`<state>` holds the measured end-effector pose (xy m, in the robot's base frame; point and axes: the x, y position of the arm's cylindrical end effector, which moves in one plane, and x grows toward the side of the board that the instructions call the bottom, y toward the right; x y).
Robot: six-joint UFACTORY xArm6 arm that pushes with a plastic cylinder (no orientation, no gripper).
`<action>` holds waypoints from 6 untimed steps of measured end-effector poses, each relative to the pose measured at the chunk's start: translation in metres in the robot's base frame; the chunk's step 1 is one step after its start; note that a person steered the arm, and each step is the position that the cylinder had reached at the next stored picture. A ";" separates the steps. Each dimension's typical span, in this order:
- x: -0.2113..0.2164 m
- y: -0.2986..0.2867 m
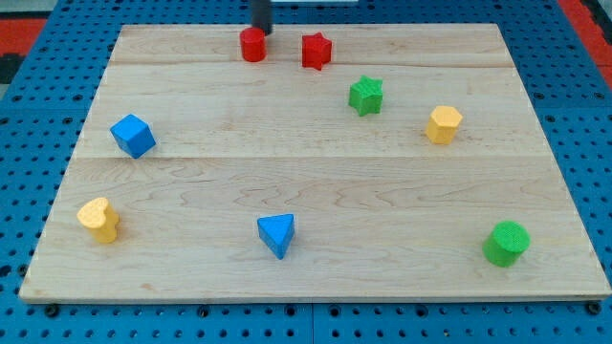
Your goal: Place the arm at the bottom of the red circle
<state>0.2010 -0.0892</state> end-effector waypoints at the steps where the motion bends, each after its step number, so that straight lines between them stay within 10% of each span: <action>1: 0.000 -0.039; 6: 0.136 0.060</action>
